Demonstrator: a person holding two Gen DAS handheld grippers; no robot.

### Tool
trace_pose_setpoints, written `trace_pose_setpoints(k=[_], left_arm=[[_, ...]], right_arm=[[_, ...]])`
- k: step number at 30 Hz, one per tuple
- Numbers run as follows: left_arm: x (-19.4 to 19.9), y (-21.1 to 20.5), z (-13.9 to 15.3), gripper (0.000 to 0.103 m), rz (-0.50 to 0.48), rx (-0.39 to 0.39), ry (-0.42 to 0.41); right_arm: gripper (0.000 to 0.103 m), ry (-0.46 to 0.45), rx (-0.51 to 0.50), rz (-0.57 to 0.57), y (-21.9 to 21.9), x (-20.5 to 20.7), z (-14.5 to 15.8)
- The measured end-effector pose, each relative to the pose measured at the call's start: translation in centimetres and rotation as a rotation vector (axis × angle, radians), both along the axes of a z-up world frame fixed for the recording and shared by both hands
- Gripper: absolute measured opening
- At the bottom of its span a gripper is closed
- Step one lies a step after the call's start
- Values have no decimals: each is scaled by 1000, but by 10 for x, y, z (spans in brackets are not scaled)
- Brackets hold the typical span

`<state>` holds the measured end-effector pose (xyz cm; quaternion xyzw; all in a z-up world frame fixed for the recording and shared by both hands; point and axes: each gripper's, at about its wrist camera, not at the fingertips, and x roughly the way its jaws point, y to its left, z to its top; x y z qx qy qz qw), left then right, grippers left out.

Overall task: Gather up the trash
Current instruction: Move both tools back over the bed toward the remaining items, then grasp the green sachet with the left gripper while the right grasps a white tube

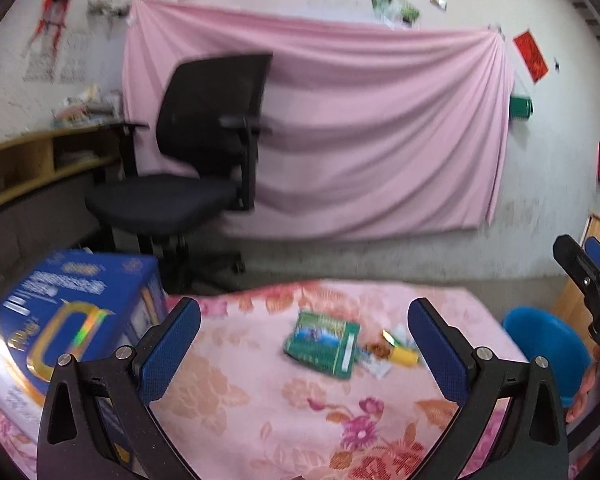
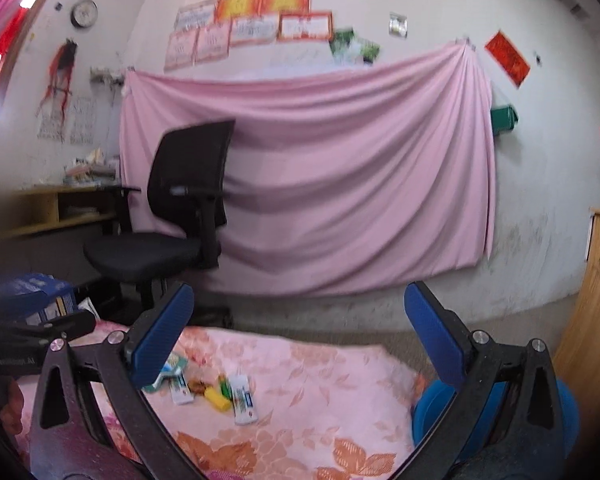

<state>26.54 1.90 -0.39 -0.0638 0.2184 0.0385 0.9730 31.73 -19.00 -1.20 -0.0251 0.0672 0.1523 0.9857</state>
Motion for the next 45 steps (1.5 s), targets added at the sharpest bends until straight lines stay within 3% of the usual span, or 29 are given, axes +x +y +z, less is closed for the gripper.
trace_pose_setpoints(k=[6, 9, 14, 17, 18, 22, 25, 29, 34, 37, 45], left_arm=[[40, -3, -26, 101, -37, -9, 196], [64, -5, -41, 101, -76, 2, 286], [86, -4, -53, 98, -89, 15, 362], [99, -3, -63, 94, -117, 17, 412], [103, -5, -67, 93, -132, 22, 433], [112, -7, -78, 76, -150, 24, 476], [112, -4, -79, 74, -157, 7, 476], [112, -1, -81, 63, -168, -19, 482], [114, -3, -81, 62, -181, 0, 499], [112, -6, -81, 61, -187, 10, 499], [99, 3, -76, 60, -225, -46, 460]], right_arm=[[103, 233, -5, 42, 3, 39, -24], [89, 366, -31, 67, 8, 60, -40], [70, 527, -91, 113, 21, 85, -62], [64, 597, -118, 143, 27, 93, -71], [63, 609, -124, 151, 29, 94, -73], [61, 678, -163, 209, 40, 99, -83], [60, 711, -191, 242, 48, 101, -87], [59, 768, -214, 253, 52, 107, -96], [57, 806, -210, 258, 49, 110, -101], [47, 808, -221, 266, 49, 108, -101], [46, 776, -240, 265, 50, 102, -96]])
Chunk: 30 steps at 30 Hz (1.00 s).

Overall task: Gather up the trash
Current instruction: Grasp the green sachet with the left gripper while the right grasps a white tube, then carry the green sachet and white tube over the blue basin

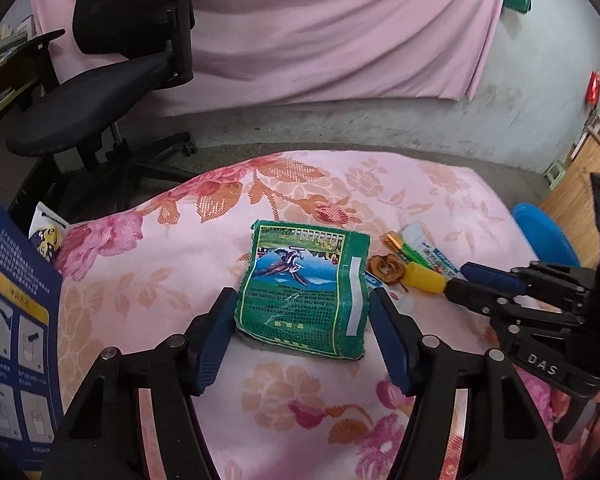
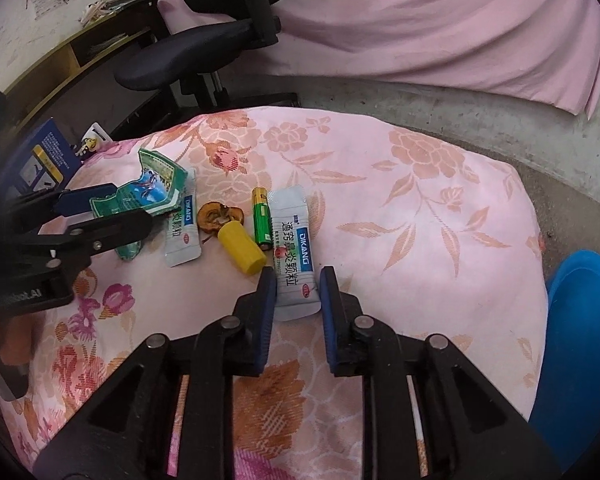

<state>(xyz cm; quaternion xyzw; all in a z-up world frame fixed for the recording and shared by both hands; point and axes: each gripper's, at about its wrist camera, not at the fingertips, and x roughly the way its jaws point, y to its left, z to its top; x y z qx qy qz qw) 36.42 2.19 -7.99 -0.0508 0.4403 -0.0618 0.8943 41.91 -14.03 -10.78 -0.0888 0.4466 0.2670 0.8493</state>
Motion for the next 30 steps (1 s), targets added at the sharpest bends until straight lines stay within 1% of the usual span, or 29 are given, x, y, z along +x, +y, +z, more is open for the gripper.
trace_pose_setpoints(k=[3, 5, 7, 10, 12, 14, 15, 17, 18, 19, 21, 24, 27, 30], left_arm=[[-8, 2, 6, 60, 4, -22, -19], [-12, 3, 10, 60, 3, -23, -34], [-19, 4, 16, 60, 10, -22, -64], [-32, 5, 29, 60, 27, -26, -151], [-43, 3, 39, 60, 40, -27, -219], [-50, 2, 48, 60, 56, -47, -283], [-56, 2, 54, 60, 66, -68, -325], [-65, 1, 65, 60, 85, -95, -403], [-70, -1, 71, 60, 93, -100, -447], [-78, -5, 80, 60, 97, -98, -511], [-90, -13, 95, 60, 95, -85, -595], [-108, -31, 117, 60, 77, -42, -739], [-120, -49, 129, 60, 54, -18, -826], [-131, -62, 137, 60, 34, -12, -876]], right_arm=[[46, -31, 9, -5, -4, -6, 5], [45, -59, 18, -11, -5, -11, 9], [45, -114, 34, -24, -9, -17, 17], [45, -220, 58, -38, -14, -32, 31], [45, -312, 82, -45, -20, -45, 43], [45, -401, 107, -59, -25, -58, 53], [45, -481, 135, -76, -31, -69, 61], [45, -592, 182, -93, -38, -85, 74], [45, -648, 200, -109, -43, -92, 80], [45, -703, 223, -122, -48, -99, 87], [45, -790, 269, -151, -58, -112, 98], [45, -879, 311, -192, -73, -123, 109], [45, -926, 328, -240, -86, -131, 115], [45, -947, 334, -279, -93, -135, 119]])
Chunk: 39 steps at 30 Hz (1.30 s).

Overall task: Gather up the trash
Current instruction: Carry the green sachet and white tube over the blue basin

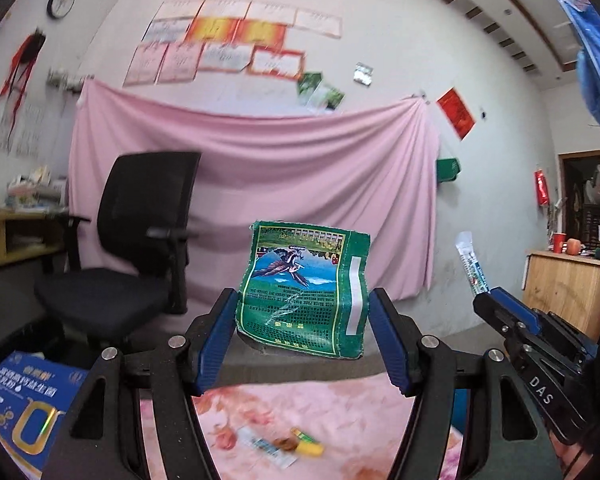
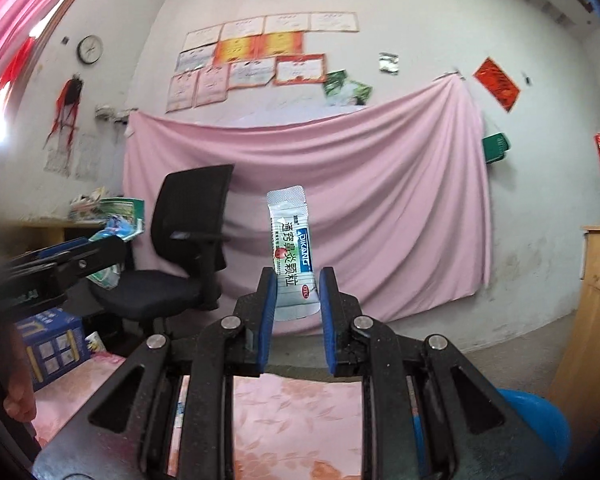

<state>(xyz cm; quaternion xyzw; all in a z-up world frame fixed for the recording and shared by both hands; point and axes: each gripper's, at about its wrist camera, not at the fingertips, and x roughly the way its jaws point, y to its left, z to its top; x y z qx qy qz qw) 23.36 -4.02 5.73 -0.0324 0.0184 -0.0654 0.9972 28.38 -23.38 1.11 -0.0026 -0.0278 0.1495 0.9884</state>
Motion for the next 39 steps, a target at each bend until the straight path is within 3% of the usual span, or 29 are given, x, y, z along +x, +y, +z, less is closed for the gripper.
trace_pose_setpoints(k=[5, 11, 16, 22, 30, 39], left_arm=[[-16, -22, -2, 60, -16, 18, -67], [-13, -66, -15, 60, -92, 98, -55], [4, -101, -19, 60, -164, 74, -20], [24, -149, -28, 60, -257, 129, 32], [65, -201, -52, 60, -339, 98, 237], [125, -230, -66, 60, -429, 59, 545]], right_arm=[[45, -37, 5, -93, -25, -8, 3], [45, -53, 22, -198, -62, -14, 3], [45, -17, 57, -281, -97, -12, -2], [45, 101, 105, -347, -138, 1, -17], [46, 383, 59, -366, -169, 39, -64], [46, 520, 103, -361, -191, 54, -90]])
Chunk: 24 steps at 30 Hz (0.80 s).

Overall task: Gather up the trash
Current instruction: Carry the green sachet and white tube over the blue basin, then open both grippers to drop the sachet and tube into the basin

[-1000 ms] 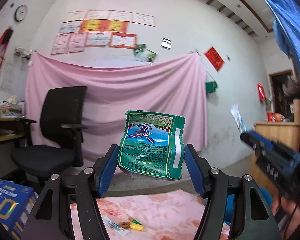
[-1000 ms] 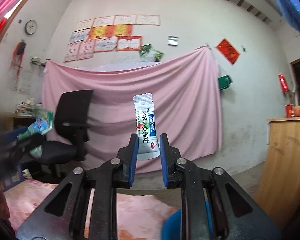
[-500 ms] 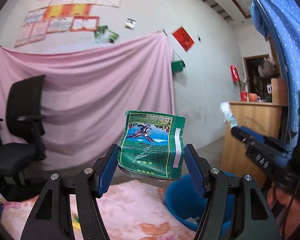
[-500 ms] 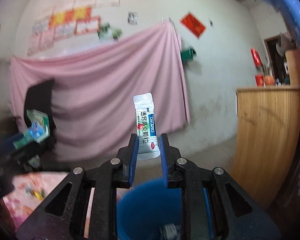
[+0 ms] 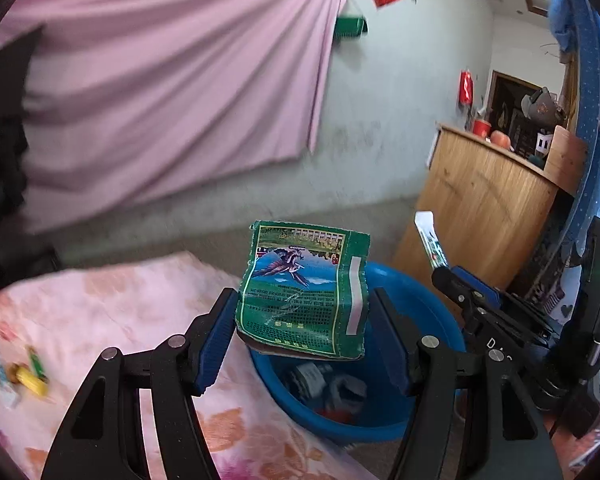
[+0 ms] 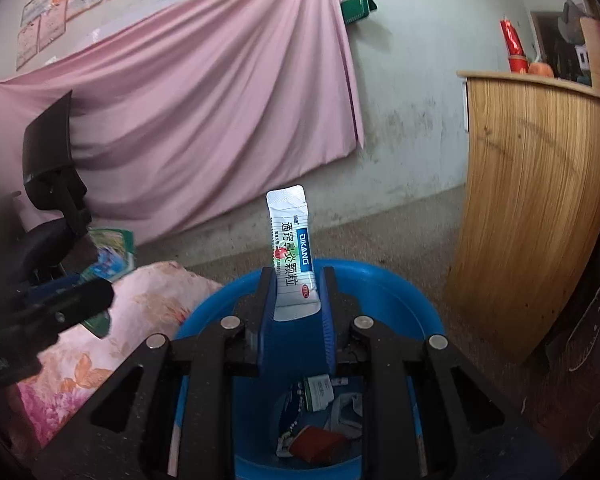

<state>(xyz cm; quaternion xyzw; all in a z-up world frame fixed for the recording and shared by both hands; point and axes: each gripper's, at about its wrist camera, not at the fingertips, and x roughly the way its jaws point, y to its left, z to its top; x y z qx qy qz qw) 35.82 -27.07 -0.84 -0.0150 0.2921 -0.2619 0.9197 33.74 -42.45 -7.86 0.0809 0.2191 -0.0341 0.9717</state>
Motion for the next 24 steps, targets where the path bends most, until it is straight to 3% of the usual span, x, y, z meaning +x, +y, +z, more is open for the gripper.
trace_pose_setpoints(k=[7, 14, 21, 24], left_arm=[[23, -16, -8, 61, -34, 24, 143], [44, -6, -17, 61, -10, -56, 311], [47, -4, -12, 62, 3, -51, 331], [45, -4, -10, 62, -3, -48, 320]], right_arm=[[46, 80, 40, -3, -11, 10, -11], [47, 143, 44, -14, -17, 18, -19], [49, 133, 53, -25, -19, 15, -14], [55, 122, 52, -29, -21, 13, -12]])
